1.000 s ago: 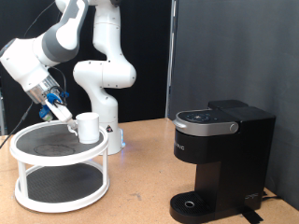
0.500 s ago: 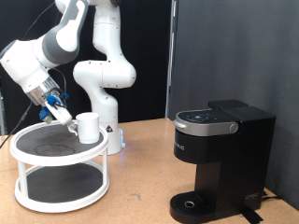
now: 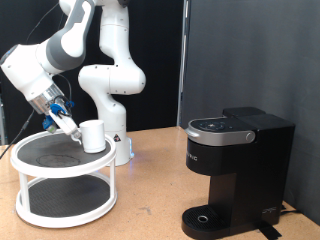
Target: Make a cup of coffee with the keurig machine
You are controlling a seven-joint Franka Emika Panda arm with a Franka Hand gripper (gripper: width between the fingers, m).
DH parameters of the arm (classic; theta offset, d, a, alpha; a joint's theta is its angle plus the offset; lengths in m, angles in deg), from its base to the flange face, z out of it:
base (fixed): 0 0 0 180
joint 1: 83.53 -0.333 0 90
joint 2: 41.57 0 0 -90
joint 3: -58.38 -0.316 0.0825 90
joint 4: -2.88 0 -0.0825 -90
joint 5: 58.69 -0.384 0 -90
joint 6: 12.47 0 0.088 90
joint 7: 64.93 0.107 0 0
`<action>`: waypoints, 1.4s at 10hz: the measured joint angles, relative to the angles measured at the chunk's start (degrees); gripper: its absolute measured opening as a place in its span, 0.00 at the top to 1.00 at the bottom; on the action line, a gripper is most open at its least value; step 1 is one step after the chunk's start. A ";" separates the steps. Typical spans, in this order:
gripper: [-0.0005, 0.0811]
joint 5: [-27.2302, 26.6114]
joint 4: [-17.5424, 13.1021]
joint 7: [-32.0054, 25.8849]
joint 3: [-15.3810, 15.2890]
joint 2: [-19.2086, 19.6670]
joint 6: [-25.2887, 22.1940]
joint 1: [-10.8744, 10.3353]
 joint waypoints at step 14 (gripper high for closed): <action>0.99 -12.11 0.86 22.36 -9.68 -5.82 -0.80 -1.66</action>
